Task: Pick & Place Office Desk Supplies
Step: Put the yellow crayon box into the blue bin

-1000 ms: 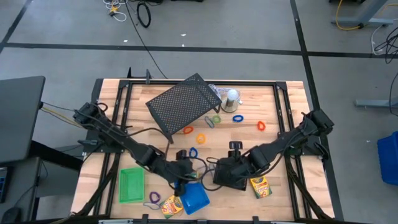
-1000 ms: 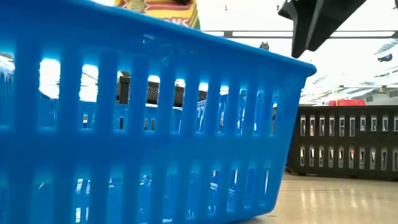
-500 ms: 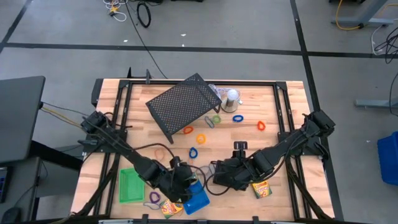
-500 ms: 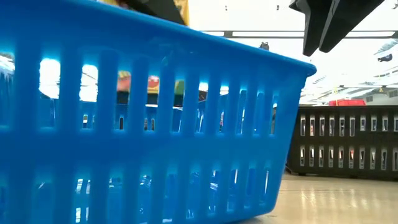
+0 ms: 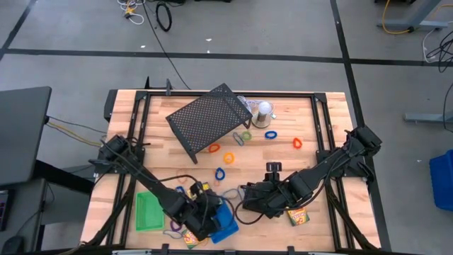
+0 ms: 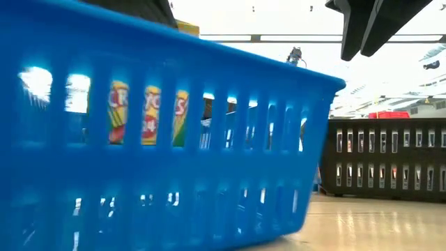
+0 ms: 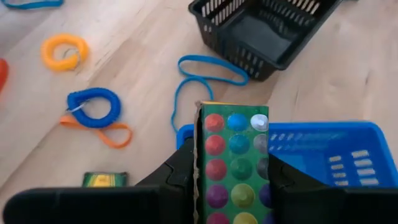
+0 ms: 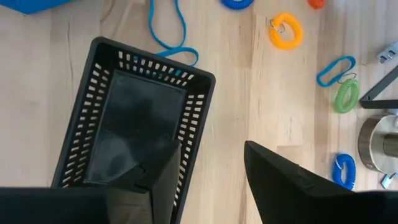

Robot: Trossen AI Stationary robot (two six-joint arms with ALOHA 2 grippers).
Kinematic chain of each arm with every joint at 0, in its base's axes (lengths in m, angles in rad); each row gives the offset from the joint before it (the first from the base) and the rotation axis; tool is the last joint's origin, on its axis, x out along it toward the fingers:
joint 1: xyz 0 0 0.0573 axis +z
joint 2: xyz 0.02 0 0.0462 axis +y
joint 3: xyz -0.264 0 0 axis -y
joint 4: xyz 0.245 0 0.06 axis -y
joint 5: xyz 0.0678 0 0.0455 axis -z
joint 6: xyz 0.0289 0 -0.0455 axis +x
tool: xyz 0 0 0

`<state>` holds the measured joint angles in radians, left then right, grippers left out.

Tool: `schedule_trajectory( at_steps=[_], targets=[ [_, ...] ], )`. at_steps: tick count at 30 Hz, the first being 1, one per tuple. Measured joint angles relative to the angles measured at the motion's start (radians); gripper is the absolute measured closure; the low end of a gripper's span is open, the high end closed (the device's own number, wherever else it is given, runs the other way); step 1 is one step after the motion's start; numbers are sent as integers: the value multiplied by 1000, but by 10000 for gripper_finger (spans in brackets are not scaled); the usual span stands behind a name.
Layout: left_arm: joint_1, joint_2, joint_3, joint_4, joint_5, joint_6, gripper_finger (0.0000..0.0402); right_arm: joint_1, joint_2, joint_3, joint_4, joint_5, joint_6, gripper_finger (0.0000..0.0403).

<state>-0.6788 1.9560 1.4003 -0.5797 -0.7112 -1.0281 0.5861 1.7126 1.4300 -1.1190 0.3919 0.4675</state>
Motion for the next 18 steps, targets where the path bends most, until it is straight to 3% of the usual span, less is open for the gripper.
schedule_trajectory(
  at_steps=[18],
  targets=[
    [5, 63, 0, -8, 34, -3, 304, 0, 0, 0, 32, -1, 0, 218]
  ],
)
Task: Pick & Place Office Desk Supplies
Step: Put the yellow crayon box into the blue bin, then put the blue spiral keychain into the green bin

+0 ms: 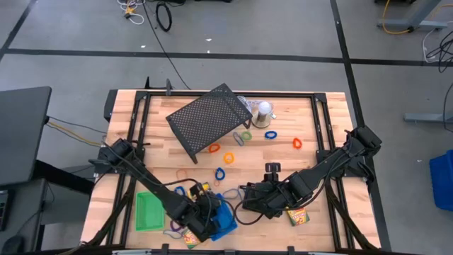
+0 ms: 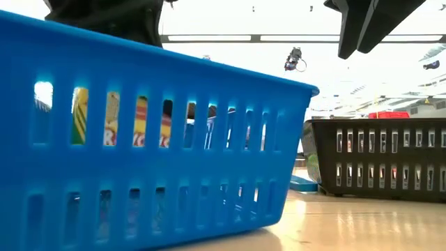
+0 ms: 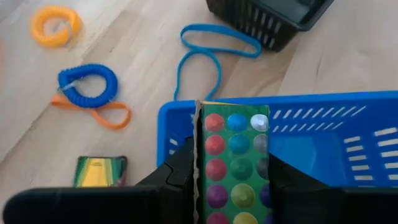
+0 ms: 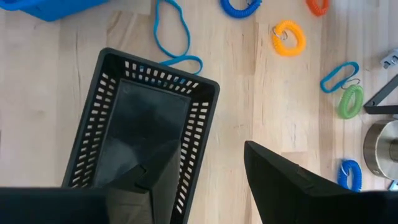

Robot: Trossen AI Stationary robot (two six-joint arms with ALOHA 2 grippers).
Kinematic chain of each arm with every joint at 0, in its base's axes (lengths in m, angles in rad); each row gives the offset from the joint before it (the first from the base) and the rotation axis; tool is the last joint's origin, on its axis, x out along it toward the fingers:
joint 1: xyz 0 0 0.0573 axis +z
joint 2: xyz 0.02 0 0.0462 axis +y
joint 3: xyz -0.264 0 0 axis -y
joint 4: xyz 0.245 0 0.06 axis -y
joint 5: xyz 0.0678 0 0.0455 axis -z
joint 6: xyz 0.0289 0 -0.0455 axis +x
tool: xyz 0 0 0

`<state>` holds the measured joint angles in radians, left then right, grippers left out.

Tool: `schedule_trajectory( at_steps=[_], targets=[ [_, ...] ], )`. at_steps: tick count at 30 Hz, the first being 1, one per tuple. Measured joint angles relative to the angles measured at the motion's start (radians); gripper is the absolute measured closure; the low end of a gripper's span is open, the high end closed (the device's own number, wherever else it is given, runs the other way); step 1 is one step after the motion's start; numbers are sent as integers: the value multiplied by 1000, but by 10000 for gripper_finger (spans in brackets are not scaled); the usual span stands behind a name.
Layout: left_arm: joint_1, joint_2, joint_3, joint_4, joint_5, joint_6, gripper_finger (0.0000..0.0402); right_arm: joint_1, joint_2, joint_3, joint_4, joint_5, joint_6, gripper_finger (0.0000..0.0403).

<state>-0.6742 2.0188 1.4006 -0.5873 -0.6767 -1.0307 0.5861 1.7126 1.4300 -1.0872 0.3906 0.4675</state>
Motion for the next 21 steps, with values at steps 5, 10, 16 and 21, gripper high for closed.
schedule_trajectory(
  at_steps=[5, 10, 16, 21],
  targets=[
    [1, 9, 0, 9, -4, 2, 304, 0, 0, 0, 8, -1, -1, 218],
    [0, 9, 0, 13, -5, 12, 304, 0, 0, 0, 16, -4, -2, 218],
    [1, 9, 0, 13, -5, 10, 175, 0, 0, 0, 18, -5, -4, 218],
    [1, 9, 0, 16, -8, 23, 90, 0, 0, 0, 19, -5, -4, 218]
  ],
)
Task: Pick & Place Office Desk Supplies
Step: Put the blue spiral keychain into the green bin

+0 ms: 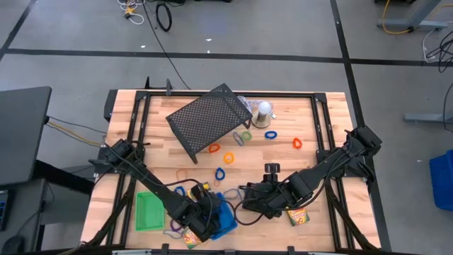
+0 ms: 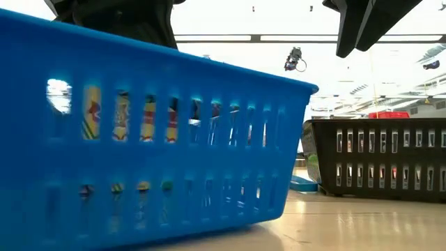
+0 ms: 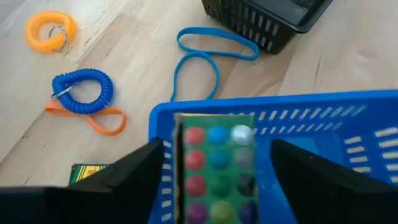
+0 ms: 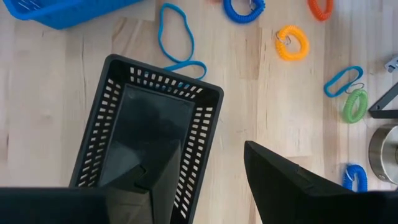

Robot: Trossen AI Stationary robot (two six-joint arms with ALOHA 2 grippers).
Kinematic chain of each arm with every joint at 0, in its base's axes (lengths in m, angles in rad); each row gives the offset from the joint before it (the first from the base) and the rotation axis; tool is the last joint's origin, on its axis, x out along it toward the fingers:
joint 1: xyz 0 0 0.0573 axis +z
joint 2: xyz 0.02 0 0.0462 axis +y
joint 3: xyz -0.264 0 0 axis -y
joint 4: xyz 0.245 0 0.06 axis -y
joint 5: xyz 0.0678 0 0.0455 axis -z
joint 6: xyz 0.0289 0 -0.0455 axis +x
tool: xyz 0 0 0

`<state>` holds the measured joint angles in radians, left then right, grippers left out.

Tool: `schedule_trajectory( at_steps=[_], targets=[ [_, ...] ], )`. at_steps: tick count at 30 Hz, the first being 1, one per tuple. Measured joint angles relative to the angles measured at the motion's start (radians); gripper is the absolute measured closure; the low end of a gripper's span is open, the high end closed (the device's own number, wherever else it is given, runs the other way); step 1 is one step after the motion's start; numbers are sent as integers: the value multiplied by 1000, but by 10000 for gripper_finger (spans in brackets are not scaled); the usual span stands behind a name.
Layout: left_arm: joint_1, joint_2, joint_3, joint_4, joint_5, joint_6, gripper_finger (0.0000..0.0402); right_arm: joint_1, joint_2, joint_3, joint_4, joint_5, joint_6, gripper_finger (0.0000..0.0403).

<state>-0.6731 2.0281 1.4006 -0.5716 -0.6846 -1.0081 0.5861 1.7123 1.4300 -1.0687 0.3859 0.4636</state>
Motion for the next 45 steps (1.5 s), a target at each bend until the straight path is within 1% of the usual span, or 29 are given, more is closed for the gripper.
schedule_trajectory(
  at_steps=[2, 4, 15, 22, 25, 32, 38, 42, 45],
  targets=[
    [0, 0, 0, 0, -1, 5, 78, 0, 0, 0, 1, 0, 0, 218],
    [0, -1, 0, -1, -12, 18, 75, 0, 0, 0, 4, 0, 0, 218],
    [-2, -46, -1, -43, -71, 56, 80, 0, 0, 0, 27, 0, -8, 218],
    [-2, -95, -1, -145, -119, 56, 80, 0, 0, 0, 31, 0, -16, 218],
    [-4, -124, -1, -190, -146, 59, 80, 0, 0, 0, 24, -30, -6, 218],
    [-27, -170, -1, -275, -267, 96, 80, 26, 0, 0, -52, -136, 84, 218],
    [-51, -192, -1, -307, -378, 138, 80, 53, 0, 0, -18, -138, 85, 218],
    [-55, -203, -1, -393, -387, 115, 80, 53, 0, 0, 33, -106, 49, 218],
    [-54, -203, -1, -478, -384, 54, 80, 51, 0, 0, 21, -125, 84, 218]
  ],
)
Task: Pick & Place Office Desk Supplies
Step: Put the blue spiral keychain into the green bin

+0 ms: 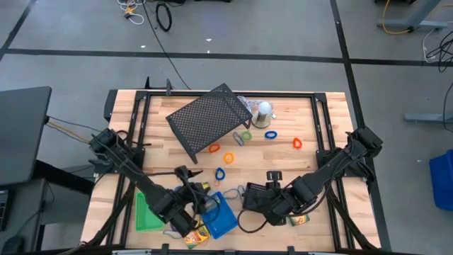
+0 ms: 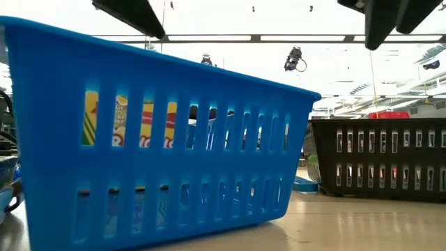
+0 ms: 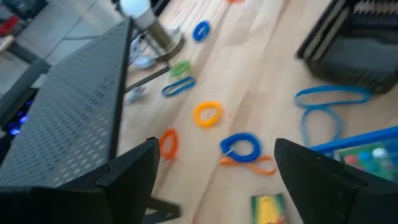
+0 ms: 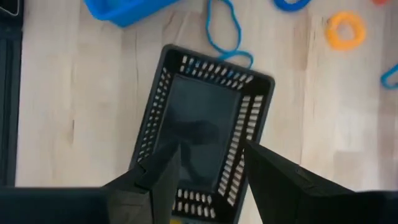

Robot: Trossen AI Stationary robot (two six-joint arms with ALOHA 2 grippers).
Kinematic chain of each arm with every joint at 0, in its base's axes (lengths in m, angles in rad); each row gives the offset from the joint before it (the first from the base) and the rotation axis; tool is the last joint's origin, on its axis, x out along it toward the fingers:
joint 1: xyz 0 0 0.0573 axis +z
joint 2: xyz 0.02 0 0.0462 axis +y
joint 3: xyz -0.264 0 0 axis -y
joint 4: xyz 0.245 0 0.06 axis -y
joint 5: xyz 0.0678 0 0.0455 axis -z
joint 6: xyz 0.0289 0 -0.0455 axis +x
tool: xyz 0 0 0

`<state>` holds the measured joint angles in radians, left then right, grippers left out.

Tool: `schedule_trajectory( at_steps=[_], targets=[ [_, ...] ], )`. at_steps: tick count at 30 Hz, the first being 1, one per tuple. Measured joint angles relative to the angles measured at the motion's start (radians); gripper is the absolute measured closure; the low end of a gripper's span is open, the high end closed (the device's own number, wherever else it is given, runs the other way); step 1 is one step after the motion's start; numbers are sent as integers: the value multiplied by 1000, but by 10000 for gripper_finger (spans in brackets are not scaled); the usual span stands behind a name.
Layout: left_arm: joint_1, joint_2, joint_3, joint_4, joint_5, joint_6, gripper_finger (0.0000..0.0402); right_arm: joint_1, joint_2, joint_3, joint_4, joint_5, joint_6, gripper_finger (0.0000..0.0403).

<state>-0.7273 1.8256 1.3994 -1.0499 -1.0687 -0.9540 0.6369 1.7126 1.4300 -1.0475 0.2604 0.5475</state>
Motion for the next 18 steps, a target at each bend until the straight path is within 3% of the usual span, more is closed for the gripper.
schedule_trajectory(
  at_steps=[6, 11, 18],
  targets=[
    [-4, 0, 0, -109, -24, -78, 80, 21, 0, 0, -81, -83, 172, 218],
    [-32, 0, 0, -113, -123, -77, 80, 53, -1, -31, -39, -171, 278, 218],
    [-166, -15, 0, -107, -278, -72, 80, 82, 0, -112, 118, -179, 230, 218]
  ],
)
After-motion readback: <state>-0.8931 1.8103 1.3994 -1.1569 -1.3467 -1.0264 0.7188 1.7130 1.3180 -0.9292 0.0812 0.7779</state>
